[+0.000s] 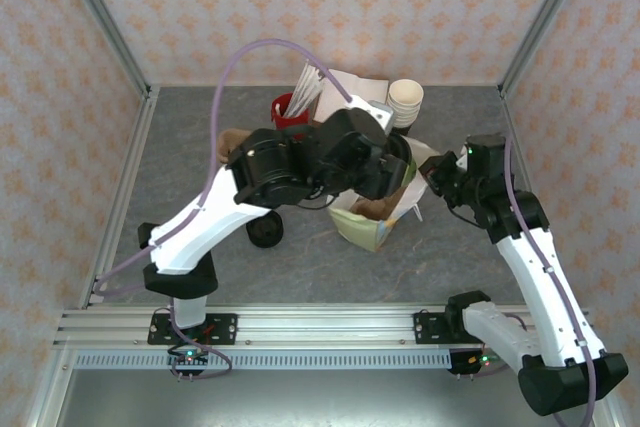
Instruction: Pack the takeout coffee
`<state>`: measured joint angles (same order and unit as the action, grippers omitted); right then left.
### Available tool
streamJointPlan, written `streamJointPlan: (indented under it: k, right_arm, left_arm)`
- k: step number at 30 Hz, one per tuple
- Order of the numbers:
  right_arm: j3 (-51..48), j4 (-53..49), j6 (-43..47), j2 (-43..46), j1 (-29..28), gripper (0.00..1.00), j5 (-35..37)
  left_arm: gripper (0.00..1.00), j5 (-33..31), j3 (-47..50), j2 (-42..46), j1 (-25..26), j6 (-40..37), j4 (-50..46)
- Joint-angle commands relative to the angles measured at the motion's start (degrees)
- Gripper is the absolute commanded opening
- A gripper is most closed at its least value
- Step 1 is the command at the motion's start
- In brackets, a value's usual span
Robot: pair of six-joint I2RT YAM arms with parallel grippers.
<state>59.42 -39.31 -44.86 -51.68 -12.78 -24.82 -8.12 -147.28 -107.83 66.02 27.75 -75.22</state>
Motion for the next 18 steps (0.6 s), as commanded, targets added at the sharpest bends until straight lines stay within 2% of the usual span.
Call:
streamJointPlan:
  k: [1,10,18]
  right_arm:
    - [-1.6,2.5,-1.5,1.4,-1.6,0.0,0.8]
    - [-5.5,3.8,1.9,5.0,-2.4,0.0,-2.5]
    - [-9.1,4.4,9.6,8.4,-2.5,0.0,-6.9]
  left_arm:
    - [0.66,0.0,3.4,0.4,0.1,-1.3,1.8]
    - [0.66,-3.0,22.3,4.4,-2.1,0.1,8.0]
    - [0.66,-1.9,28.6,3.2,-2.1,-1.6,13.6]
